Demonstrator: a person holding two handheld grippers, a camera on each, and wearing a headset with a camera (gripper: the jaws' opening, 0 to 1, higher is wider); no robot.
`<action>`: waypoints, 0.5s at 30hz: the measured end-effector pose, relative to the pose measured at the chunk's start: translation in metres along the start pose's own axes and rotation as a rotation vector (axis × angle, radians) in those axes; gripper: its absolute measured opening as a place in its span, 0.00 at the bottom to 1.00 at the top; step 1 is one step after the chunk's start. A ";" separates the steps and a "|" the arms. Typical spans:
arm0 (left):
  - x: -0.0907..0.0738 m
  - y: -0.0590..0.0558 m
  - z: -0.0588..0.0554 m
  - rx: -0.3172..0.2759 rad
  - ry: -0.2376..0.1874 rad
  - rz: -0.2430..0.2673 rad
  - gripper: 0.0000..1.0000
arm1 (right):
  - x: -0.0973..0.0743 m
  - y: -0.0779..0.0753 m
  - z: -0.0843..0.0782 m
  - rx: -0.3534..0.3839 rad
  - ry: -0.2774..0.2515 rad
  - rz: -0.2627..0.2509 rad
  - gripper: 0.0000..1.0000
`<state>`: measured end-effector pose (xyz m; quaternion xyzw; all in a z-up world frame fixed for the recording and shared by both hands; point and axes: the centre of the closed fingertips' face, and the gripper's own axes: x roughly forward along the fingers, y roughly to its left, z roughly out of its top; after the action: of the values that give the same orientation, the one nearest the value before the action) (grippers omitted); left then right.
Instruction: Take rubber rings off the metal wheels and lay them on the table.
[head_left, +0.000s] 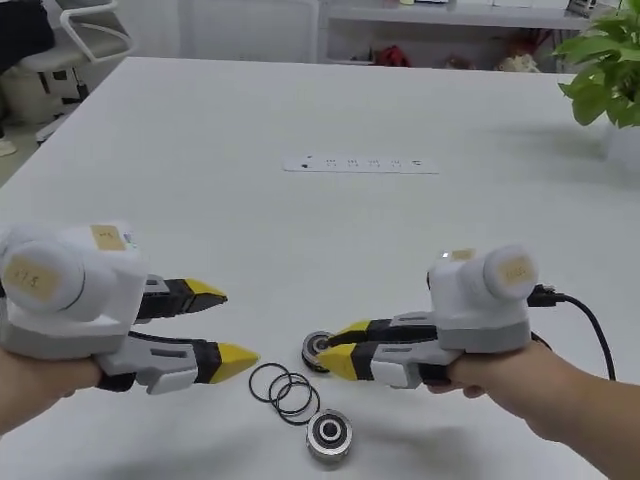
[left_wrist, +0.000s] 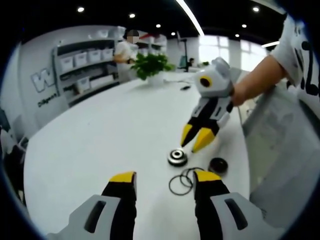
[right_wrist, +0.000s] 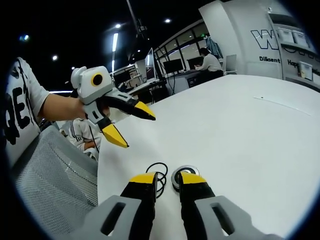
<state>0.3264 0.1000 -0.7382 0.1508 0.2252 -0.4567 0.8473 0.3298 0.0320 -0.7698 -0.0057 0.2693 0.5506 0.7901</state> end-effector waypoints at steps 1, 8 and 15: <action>0.002 0.001 0.000 -0.002 0.001 -0.002 0.46 | -0.001 -0.003 0.000 0.002 -0.001 -0.008 0.14; 0.015 0.000 -0.001 0.000 0.016 -0.019 0.45 | -0.007 -0.018 -0.003 -0.002 -0.001 -0.051 0.15; 0.028 -0.007 -0.001 0.011 0.029 -0.047 0.44 | -0.010 -0.027 -0.008 -0.013 0.009 -0.080 0.16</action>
<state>0.3340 0.0774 -0.7542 0.1567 0.2387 -0.4752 0.8322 0.3480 0.0104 -0.7800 -0.0241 0.2689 0.5200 0.8104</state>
